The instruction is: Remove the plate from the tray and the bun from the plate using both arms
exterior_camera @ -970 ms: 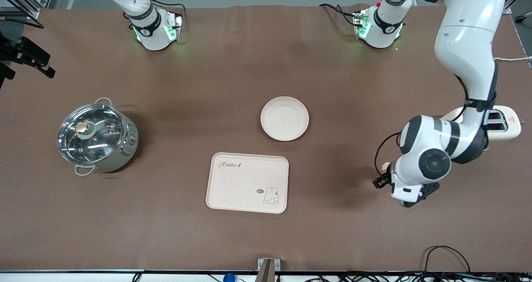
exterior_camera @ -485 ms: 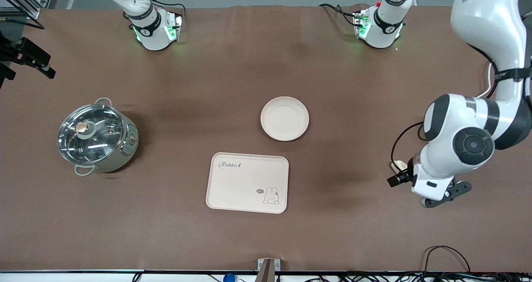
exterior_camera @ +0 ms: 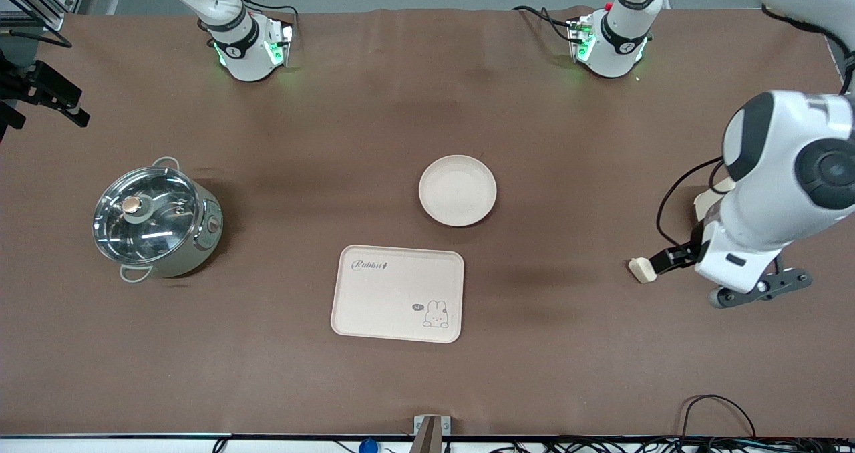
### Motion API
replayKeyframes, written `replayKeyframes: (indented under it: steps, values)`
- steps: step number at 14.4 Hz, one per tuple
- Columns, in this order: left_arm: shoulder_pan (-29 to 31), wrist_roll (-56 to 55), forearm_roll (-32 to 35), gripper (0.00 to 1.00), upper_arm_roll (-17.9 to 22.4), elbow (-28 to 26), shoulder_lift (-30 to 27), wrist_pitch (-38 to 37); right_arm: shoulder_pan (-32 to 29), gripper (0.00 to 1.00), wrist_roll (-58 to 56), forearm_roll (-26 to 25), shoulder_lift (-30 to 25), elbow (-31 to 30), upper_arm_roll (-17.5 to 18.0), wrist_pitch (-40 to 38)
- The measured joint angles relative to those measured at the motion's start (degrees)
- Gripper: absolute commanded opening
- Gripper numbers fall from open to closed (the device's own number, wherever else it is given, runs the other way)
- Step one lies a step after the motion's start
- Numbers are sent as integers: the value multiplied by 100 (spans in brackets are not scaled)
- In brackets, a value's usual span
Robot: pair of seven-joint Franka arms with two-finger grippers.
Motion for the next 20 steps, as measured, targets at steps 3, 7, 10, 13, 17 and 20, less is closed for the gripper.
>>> replayKeyframes:
  steps: [3, 7, 10, 13, 17, 20]
  values:
    - [166, 481, -143, 100, -2, -1, -314, -158, 0, 100, 0, 0, 2, 0, -3, 0]
    - [249, 658, -282, 100, -6, 0, -744, -599, -2, 100, 0, 0, 4, 2, -12, 1]
    - [245, 779, -294, 100, -38, -3, -987, -944, -2, 100, 0, 0, 4, 2, -12, 1]
    - [242, 980, -334, 100, -56, -6, -1084, -1089, -2, 100, 1, 0, 4, 3, -14, 1]
    - [156, 1131, -410, 100, -8, -55, -1275, -1178, -2, 100, 1, 0, 4, 3, -14, 1]
    - [-67, 1710, -458, 100, 490, -494, -1683, -1247, -3, 100, 1, 0, 6, 5, -16, 1]
